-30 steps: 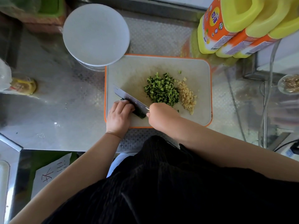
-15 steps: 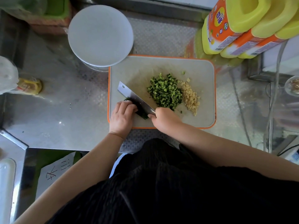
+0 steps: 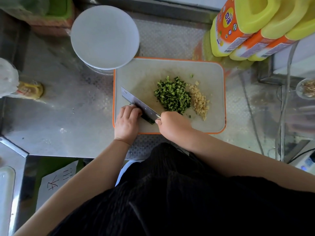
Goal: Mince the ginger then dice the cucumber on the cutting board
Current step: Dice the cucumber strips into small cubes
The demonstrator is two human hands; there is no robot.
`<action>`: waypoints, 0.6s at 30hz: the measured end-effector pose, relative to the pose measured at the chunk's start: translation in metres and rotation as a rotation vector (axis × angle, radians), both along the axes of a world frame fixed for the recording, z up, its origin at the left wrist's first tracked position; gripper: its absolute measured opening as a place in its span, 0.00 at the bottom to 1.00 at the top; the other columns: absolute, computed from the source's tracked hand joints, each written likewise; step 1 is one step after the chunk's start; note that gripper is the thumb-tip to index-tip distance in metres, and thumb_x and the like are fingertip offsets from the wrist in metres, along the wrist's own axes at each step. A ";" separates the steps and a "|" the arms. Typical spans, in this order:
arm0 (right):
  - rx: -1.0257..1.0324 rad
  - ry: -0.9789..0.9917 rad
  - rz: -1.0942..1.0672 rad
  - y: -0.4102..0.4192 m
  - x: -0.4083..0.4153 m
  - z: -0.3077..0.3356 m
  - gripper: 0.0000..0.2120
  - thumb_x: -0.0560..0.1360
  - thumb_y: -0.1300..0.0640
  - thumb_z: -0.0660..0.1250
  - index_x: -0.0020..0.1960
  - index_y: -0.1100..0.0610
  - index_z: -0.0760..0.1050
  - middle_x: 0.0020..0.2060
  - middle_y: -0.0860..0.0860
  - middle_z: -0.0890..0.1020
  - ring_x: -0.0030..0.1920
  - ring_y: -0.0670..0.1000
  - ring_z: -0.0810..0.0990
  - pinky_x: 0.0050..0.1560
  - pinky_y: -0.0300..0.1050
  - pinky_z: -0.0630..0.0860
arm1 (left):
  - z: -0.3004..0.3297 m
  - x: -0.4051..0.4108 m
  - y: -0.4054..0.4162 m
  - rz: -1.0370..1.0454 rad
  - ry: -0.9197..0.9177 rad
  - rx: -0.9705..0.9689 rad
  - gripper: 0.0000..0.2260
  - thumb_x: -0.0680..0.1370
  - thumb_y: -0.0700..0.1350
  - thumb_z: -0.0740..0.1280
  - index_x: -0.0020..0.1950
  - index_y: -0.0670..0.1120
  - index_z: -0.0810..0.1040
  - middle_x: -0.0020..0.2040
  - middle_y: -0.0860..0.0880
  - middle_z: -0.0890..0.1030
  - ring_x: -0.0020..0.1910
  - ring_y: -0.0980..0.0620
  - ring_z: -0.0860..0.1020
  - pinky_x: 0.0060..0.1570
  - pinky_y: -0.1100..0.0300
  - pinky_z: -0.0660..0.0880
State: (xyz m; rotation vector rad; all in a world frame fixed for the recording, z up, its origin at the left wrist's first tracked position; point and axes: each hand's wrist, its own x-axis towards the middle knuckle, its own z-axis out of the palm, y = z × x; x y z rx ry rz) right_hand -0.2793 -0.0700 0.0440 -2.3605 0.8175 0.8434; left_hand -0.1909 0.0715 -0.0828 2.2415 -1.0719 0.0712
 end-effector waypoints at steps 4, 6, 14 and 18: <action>0.021 0.022 0.000 0.001 0.004 0.002 0.17 0.82 0.53 0.56 0.35 0.56 0.63 0.30 0.51 0.69 0.29 0.50 0.67 0.27 0.43 0.59 | 0.000 0.001 0.000 -0.007 0.013 -0.004 0.10 0.71 0.30 0.67 0.48 0.40 0.79 0.53 0.47 0.73 0.51 0.44 0.72 0.50 0.55 0.70; 0.038 0.030 -0.012 0.001 0.008 0.002 0.14 0.82 0.54 0.57 0.39 0.58 0.66 0.31 0.52 0.70 0.31 0.52 0.69 0.28 0.43 0.62 | 0.001 0.001 -0.001 -0.008 0.017 0.003 0.09 0.71 0.30 0.66 0.48 0.40 0.80 0.53 0.48 0.73 0.51 0.44 0.72 0.49 0.54 0.71; 0.015 0.017 -0.034 0.010 0.007 -0.017 0.10 0.82 0.53 0.58 0.44 0.57 0.69 0.32 0.52 0.71 0.37 0.57 0.75 0.35 0.45 0.68 | 0.000 0.002 -0.001 -0.001 0.031 0.023 0.09 0.71 0.31 0.68 0.48 0.41 0.79 0.52 0.46 0.75 0.50 0.44 0.72 0.45 0.50 0.75; 0.034 -0.023 -0.046 0.008 0.003 -0.025 0.13 0.82 0.51 0.57 0.45 0.59 0.71 0.33 0.52 0.72 0.37 0.57 0.76 0.32 0.44 0.67 | 0.002 0.001 0.000 -0.005 0.035 0.063 0.07 0.74 0.36 0.64 0.48 0.40 0.80 0.50 0.43 0.79 0.50 0.45 0.72 0.46 0.52 0.74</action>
